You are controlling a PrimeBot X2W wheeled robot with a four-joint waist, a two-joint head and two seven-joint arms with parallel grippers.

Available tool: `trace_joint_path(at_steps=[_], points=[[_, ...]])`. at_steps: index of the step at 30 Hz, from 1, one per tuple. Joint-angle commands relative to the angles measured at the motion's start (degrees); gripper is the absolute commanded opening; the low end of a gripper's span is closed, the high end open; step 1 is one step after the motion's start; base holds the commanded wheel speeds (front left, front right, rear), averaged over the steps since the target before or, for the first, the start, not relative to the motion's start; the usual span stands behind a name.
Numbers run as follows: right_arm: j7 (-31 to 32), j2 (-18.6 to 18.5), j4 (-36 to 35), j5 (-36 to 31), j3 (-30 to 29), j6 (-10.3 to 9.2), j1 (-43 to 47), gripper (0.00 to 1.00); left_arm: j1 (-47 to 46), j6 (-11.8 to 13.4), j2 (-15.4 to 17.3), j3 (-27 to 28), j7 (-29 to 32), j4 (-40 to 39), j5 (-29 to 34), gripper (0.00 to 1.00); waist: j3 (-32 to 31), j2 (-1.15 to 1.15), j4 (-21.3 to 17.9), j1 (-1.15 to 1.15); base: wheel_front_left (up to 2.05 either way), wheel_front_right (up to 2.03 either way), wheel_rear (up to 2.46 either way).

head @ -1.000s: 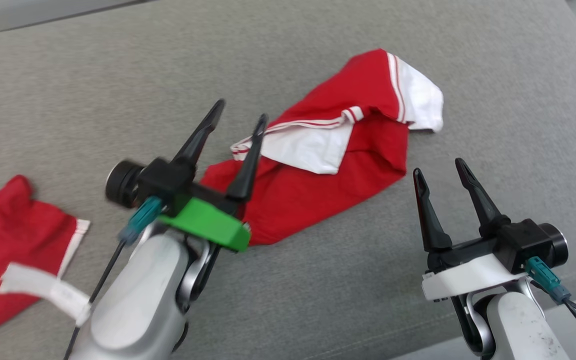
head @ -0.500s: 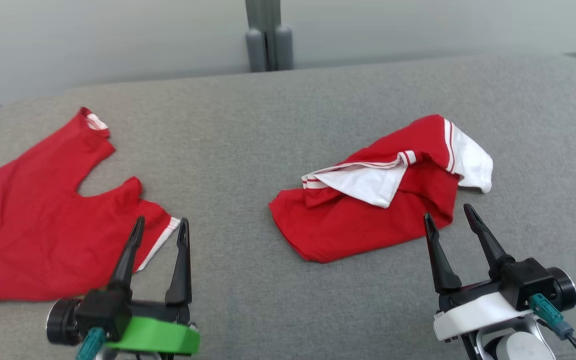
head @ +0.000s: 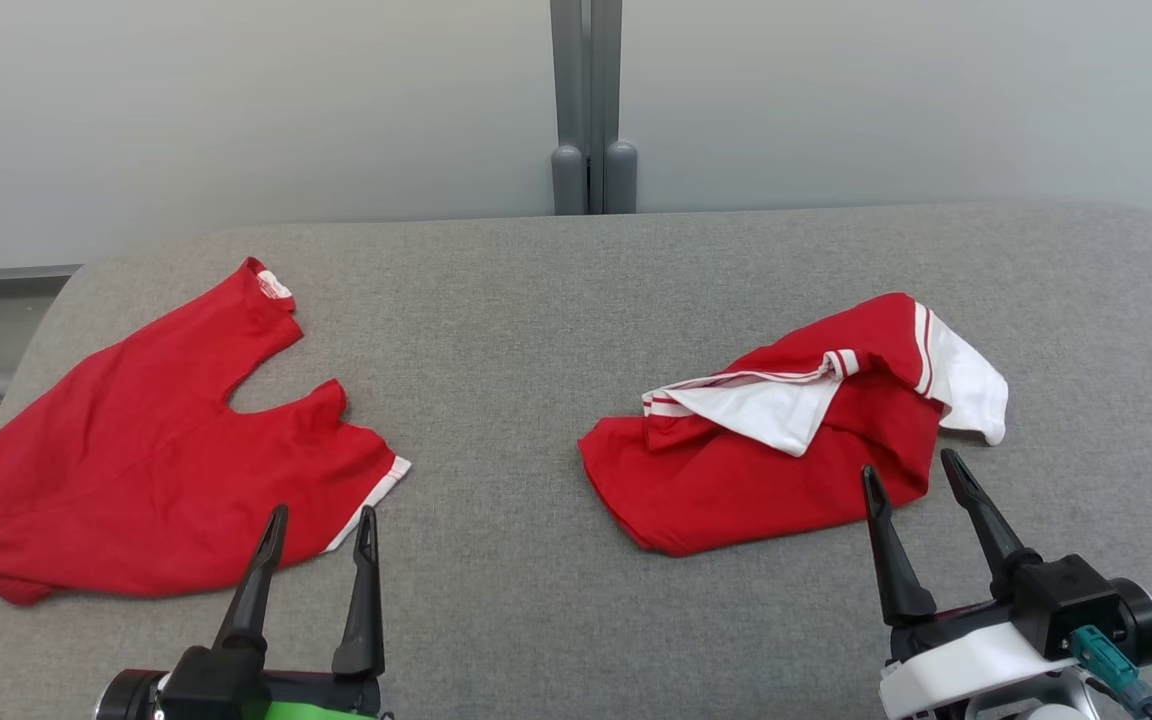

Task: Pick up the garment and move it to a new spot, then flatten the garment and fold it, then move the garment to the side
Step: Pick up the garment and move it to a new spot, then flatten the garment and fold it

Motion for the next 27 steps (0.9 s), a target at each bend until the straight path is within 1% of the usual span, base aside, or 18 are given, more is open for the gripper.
trace_joint_path(at_steps=[1, 10, 27], points=[[-0.01, -0.02, -0.04, 0.44, -0.09, -0.04, 0.52, 1.0, 0.71, 0.37, -0.04, -0.1, -0.04, 0.2, -0.45, 1.0, -0.17, 0.0, 0.0, 0.0, 0.0, 0.0, 0.0], [-0.01, -0.03, 0.13, 0.01, 0.41, -0.04, 0.28, 1.0, -0.1, 0.81, -0.05, -1.02, -0.04, 0.86, -0.92, 1.0, -0.06, 0.0, -0.51, 0.0, 0.0, 0.0, 0.0], [-0.01, -0.29, 0.32, 0.13, 0.54, -0.04, 0.31, 1.0, 0.04, 1.07, -0.06, -1.04, -0.04, 0.76, -0.55, 1.0, 0.32, 0.0, -1.1, 0.0, 0.0, 0.0, 0.0]])
